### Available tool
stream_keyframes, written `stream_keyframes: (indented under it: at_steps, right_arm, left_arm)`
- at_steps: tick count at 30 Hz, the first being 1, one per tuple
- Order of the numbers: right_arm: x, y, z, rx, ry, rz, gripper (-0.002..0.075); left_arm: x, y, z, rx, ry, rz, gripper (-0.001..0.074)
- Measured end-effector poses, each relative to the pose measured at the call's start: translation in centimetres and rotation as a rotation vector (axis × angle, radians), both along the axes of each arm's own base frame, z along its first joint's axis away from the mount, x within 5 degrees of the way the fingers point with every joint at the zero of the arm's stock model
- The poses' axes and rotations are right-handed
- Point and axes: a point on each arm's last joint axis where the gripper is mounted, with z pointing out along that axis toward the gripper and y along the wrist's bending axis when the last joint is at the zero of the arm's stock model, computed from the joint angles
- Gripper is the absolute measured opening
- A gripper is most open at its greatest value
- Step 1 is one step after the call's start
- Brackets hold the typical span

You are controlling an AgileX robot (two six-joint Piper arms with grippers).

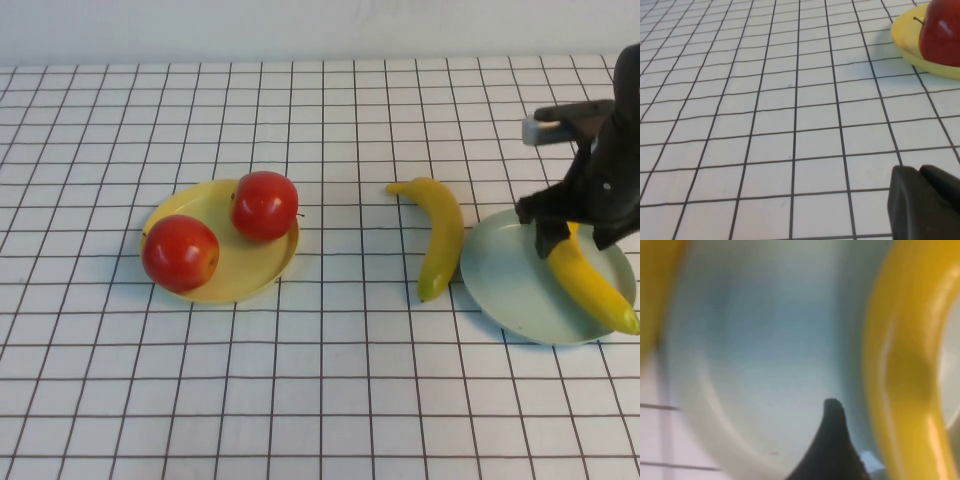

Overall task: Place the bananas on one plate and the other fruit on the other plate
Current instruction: Put another type of fruit in the right plate

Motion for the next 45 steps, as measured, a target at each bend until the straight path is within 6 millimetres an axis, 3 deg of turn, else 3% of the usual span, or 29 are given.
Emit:
stream_keyframes:
  at_steps: [6,9,13,19,26,33,37,41,45]
  right_arm:
    - [1.0,2.9,4.4,0.257,-0.064,0.030,0.0498]
    - [1.0,4.9,5.5,0.287,-0.107,0.088,0.0498]
    - [1.6,7.4,5.0,0.248,-0.115,0.160,0.0498]
    - [3.9,9.8,2.2,0.193,-0.070,0.201,0.0498]
    - [6.5,10.3,0.0,0.110,-0.044,0.186,0.0498]
    - [7.3,9.9,-2.2,0.016,-0.024,0.172,0.0491]
    - [7.4,10.2,-2.4,0.048,-0.033,0.167,0.0432]
    - [7.4,10.6,-2.3,0.091,-0.042,0.163,0.0281]
    - [7.4,10.6,-1.8,0.083,-0.038,0.164,0.0282]
  left_arm:
    - [0.0,0.0,0.0,0.000,0.000,0.000,-0.0002]
    - [0.0,0.0,0.0,0.000,0.000,0.000,-0.0002]
    - [0.0,0.0,0.0,0.000,0.000,0.000,-0.0002]
    - [0.0,0.0,0.0,0.000,0.000,0.000,-0.0002]
    - [0.0,0.0,0.0,0.000,0.000,0.000,-0.0002]
    - [0.0,0.0,0.0,0.000,0.000,0.000,-0.0002]
    - [0.0,0.0,0.0,0.000,0.000,0.000,-0.0002]
    - [0.0,0.0,0.0,0.000,0.000,0.000,-0.0002]
    - [0.0,0.0,0.0,0.000,0.000,0.000,-0.0002]
